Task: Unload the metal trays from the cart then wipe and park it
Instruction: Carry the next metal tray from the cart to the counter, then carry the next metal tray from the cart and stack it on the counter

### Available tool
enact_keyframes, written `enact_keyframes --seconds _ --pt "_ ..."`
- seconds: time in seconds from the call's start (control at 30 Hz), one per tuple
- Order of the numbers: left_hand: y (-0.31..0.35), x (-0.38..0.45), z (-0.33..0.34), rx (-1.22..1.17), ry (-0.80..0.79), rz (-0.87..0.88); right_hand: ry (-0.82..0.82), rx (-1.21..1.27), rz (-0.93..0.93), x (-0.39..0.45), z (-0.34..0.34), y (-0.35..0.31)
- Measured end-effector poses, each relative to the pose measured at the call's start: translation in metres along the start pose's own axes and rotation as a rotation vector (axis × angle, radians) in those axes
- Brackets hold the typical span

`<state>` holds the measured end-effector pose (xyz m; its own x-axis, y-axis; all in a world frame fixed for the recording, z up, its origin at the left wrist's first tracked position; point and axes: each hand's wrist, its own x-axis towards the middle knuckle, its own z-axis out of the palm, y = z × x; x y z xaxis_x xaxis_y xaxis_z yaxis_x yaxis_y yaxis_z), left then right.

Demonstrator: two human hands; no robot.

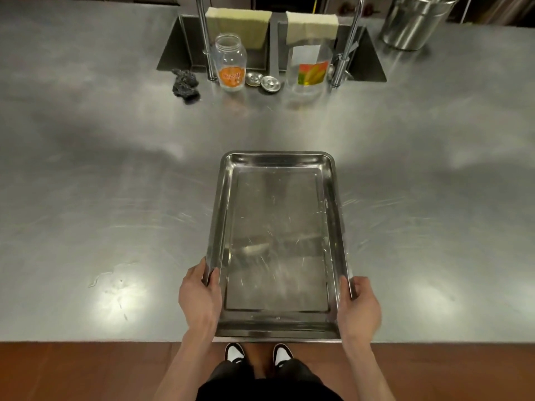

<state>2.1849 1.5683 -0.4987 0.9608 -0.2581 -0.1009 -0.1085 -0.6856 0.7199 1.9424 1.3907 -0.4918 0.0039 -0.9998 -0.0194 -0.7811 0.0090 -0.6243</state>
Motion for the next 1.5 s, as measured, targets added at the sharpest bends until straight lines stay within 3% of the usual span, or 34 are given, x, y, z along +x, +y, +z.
enact_keyframes --seconds 0.23,0.9,1.07,1.23,1.5 --pt "-0.008 -0.002 0.009 -0.015 -0.038 0.036 0.031 -0.033 -0.139 0.001 0.012 0.020" --pt "-0.017 0.003 0.020 0.006 -0.073 -0.019 -0.111 0.077 -0.052 0.007 0.014 0.021" --pt "-0.004 0.003 0.004 -0.082 -0.084 -0.040 -0.106 0.097 -0.074 0.008 0.002 0.014" --pt "0.028 0.002 -0.025 -0.338 -0.024 0.003 -0.097 0.246 -0.206 0.020 -0.023 -0.034" --pt "0.083 -0.017 -0.071 -0.627 0.139 0.130 -0.200 0.730 -0.380 0.027 -0.057 -0.122"
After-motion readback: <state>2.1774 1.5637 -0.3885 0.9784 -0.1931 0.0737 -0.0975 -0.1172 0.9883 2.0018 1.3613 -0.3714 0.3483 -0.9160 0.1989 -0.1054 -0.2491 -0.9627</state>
